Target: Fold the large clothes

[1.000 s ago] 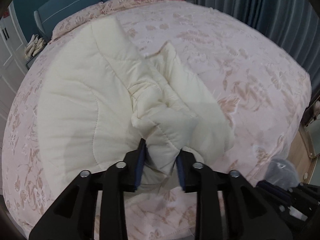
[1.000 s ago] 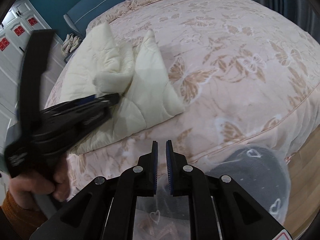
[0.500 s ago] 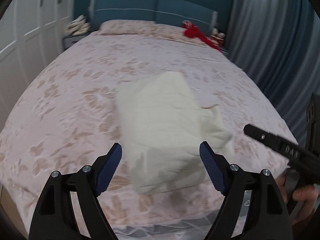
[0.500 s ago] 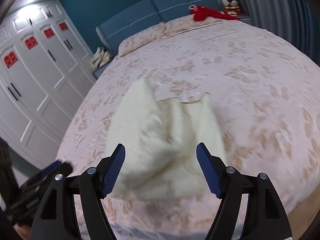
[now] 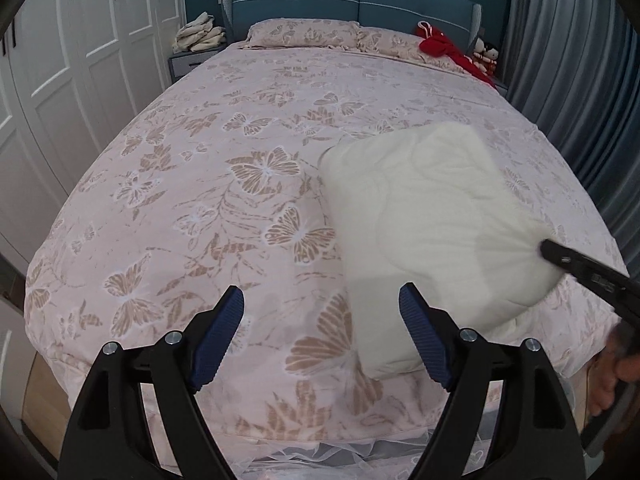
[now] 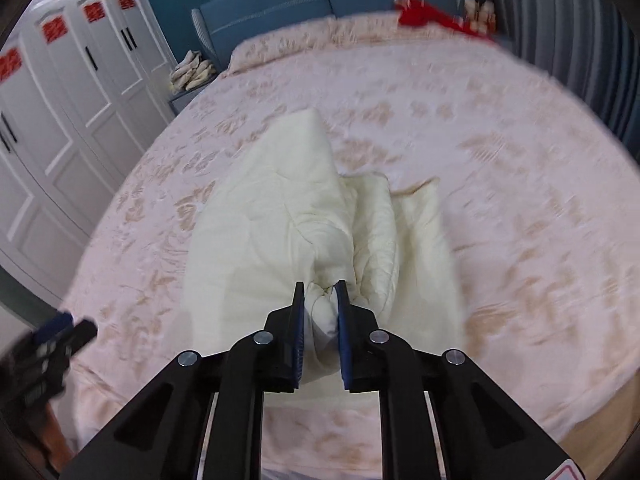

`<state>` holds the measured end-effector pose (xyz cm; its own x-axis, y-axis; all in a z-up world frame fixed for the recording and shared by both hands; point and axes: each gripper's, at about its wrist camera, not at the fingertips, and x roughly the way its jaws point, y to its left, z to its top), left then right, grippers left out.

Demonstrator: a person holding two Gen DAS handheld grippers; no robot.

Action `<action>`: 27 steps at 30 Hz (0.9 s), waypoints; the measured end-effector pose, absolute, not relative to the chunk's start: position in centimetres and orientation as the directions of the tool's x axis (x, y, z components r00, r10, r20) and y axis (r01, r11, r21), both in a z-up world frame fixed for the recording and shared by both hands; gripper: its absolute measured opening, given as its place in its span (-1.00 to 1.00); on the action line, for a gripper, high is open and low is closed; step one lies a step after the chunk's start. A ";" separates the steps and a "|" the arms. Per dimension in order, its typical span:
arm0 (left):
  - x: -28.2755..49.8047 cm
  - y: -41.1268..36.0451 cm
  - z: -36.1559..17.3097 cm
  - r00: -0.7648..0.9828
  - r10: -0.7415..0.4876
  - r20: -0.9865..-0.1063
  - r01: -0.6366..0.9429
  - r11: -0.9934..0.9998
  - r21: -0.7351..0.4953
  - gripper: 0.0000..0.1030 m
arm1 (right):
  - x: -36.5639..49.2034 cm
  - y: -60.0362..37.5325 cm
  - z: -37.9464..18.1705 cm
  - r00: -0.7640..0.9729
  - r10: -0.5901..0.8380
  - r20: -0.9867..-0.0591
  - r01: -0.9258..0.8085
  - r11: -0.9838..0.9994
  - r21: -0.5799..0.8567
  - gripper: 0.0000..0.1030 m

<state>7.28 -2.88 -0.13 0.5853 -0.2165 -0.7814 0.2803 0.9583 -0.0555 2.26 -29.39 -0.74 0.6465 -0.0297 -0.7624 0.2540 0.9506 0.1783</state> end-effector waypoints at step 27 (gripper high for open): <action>8.9 -22.0 -4.6 0.501 -0.220 -0.837 0.537 0.837 0.102 0.38 | -4.4 -34.7 -11.6 0.495 -0.037 -0.868 0.459 0.860 0.225 -0.76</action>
